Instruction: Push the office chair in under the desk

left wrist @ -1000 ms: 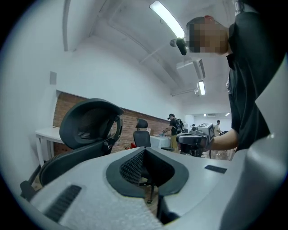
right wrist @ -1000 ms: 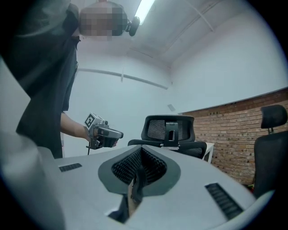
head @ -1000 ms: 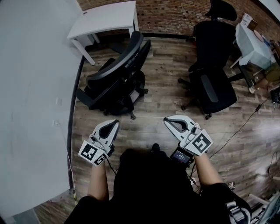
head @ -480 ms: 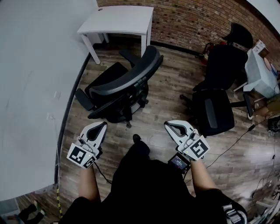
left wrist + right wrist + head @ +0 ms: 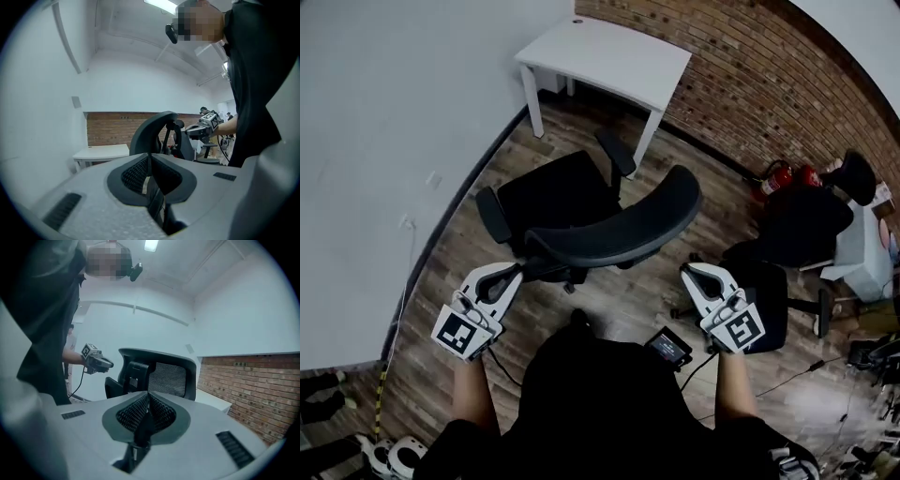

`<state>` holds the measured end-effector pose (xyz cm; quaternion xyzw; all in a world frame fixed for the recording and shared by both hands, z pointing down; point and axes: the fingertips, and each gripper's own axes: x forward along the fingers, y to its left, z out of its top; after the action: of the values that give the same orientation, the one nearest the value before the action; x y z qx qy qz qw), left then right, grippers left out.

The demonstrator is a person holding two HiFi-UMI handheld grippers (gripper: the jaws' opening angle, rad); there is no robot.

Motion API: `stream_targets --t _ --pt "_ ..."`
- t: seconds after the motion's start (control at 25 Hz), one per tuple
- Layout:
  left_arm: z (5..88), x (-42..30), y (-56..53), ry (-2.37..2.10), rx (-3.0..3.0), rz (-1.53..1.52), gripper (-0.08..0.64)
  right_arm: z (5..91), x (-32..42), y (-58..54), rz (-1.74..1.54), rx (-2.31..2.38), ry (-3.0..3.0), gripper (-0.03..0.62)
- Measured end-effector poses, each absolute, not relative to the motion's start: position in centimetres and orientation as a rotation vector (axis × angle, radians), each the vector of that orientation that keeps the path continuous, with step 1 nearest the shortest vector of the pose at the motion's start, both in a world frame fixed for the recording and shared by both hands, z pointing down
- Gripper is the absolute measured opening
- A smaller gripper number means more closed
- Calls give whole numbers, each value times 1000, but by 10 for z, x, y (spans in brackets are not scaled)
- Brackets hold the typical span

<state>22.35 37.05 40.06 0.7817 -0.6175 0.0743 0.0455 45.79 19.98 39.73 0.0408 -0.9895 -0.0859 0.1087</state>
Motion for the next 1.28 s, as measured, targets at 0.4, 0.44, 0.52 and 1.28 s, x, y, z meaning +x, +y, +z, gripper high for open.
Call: stream_targets --t 0.4,0.44,0.52,1.28 --pt "410 191 378 -1964 2271 240 105 401 419 131 -369 -53 -2824 102" --pt "410 191 377 -1973 2252 252 110 401 417 124 -371 -84 -2814 114" --pt "412 193 376 -1986 2218 290 121 403 415 108 -380 -144 -2786 136" --pt "492 205 372 -1554 2008 1193 235 481 392 33 -991 -880 -2171 247"
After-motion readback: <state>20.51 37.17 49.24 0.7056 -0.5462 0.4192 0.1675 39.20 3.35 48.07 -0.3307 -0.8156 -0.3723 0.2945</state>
